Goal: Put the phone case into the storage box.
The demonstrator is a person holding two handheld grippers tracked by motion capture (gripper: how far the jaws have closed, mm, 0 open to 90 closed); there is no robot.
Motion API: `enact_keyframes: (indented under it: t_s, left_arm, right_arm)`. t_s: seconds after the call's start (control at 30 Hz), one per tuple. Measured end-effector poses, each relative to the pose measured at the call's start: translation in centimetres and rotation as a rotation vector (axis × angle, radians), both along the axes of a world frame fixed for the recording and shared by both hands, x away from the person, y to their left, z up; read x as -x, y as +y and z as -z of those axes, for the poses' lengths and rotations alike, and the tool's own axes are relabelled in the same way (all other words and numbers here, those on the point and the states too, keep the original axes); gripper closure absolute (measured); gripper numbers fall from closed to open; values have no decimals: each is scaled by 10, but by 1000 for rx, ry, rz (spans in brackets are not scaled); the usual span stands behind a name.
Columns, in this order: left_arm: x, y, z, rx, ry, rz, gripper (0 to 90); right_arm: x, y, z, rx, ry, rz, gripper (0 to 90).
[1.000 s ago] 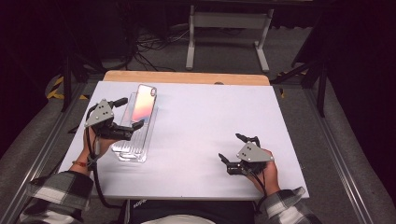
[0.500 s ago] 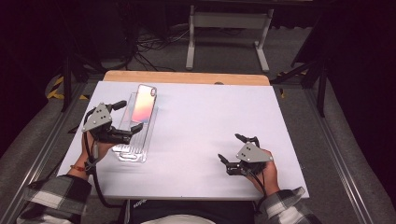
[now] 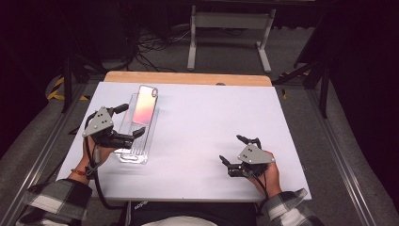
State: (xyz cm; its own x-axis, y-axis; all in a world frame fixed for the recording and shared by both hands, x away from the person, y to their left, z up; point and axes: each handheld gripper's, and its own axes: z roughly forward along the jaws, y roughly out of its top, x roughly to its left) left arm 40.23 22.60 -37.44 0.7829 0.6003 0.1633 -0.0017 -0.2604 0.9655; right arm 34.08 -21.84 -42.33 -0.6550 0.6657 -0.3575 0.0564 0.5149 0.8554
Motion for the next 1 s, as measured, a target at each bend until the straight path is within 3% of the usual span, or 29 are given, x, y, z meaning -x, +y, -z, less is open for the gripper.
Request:
enact_keyframes:
  t_s: [1.0]
  left_arm:
    - [23,-15,6,-4,-18,43,45]
  right_arm:
    - [3,6,-1,4,9,-20,129]
